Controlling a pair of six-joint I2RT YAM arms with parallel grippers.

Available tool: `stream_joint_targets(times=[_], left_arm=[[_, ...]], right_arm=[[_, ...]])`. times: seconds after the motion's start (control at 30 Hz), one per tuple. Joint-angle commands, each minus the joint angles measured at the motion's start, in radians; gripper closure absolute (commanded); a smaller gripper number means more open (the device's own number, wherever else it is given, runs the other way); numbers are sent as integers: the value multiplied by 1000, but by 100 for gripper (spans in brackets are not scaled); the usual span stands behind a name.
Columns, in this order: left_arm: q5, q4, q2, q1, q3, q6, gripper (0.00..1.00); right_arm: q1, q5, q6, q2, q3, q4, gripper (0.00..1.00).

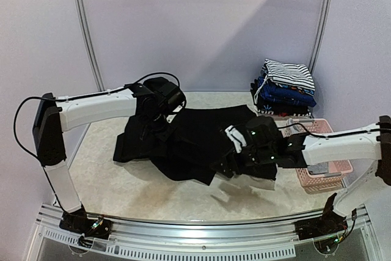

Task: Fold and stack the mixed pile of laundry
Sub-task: Pick up the flattened shirt from the center of the board.

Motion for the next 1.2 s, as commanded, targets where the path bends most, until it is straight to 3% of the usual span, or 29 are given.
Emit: stream_joint_targets(times=[0.0, 0.27, 0.5, 0.6, 0.8, 1.0, 1.17], left_arm=[[29, -3, 17, 19, -8, 27, 100], [45, 35, -25, 24, -78, 18, 100], [56, 60, -44, 26, -119, 15, 100], [56, 63, -53, 26, -127, 12, 100], [58, 74, -71, 26, -145, 9, 100], [61, 84, -82, 26, -160, -2, 100], [74, 103, -119, 22, -199, -23, 100]], right_arm=[[60, -49, -74, 149, 75, -26, 24], [159, 139, -126, 357, 215, -109, 32], [169, 322, -134, 464, 294, -170, 35], [179, 362, -137, 487, 310, -193, 48], [191, 458, -136, 517, 320, -220, 61], [206, 457, -141, 526, 323, -246, 99], [234, 290, -156, 438, 296, -280, 100]])
